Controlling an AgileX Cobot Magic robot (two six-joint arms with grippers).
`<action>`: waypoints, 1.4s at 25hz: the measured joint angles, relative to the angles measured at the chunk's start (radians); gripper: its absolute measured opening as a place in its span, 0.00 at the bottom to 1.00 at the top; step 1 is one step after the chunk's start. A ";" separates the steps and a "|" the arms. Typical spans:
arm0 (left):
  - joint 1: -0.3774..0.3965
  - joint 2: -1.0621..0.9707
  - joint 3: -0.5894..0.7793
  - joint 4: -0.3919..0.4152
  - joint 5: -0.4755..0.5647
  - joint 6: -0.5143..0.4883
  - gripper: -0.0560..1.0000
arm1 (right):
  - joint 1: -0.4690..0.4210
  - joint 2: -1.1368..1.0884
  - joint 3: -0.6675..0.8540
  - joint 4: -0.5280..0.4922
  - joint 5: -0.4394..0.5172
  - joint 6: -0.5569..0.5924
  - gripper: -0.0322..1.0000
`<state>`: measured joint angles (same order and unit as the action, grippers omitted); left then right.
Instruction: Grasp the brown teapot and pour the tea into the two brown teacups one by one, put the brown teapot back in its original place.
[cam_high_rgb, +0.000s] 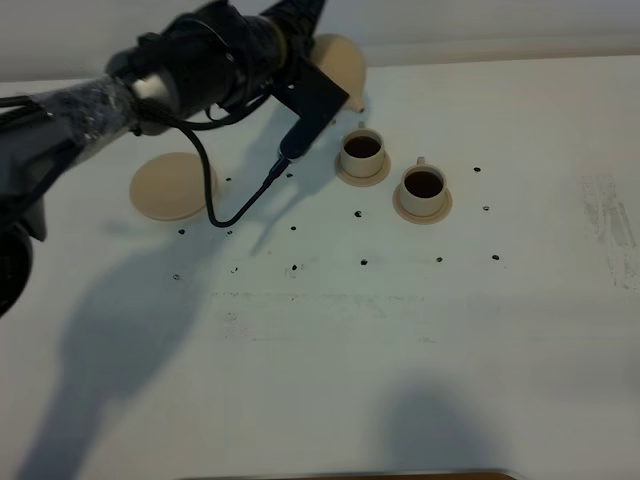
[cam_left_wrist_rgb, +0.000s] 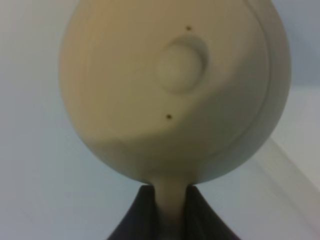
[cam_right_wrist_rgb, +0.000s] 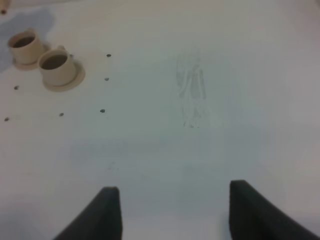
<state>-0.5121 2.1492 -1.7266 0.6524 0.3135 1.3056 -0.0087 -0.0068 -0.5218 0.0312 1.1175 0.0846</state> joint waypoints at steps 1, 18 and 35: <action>0.002 -0.006 0.000 -0.027 0.033 -0.012 0.13 | 0.000 0.000 0.000 0.000 0.000 0.000 0.50; 0.074 -0.092 0.000 -0.605 0.454 -0.648 0.13 | 0.000 0.000 0.000 0.000 0.000 0.000 0.50; 0.095 0.012 0.000 -0.666 0.584 -1.024 0.13 | 0.000 0.000 0.000 0.000 0.000 0.000 0.50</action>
<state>-0.4172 2.1608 -1.7266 -0.0137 0.8974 0.2816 -0.0087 -0.0068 -0.5218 0.0314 1.1175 0.0846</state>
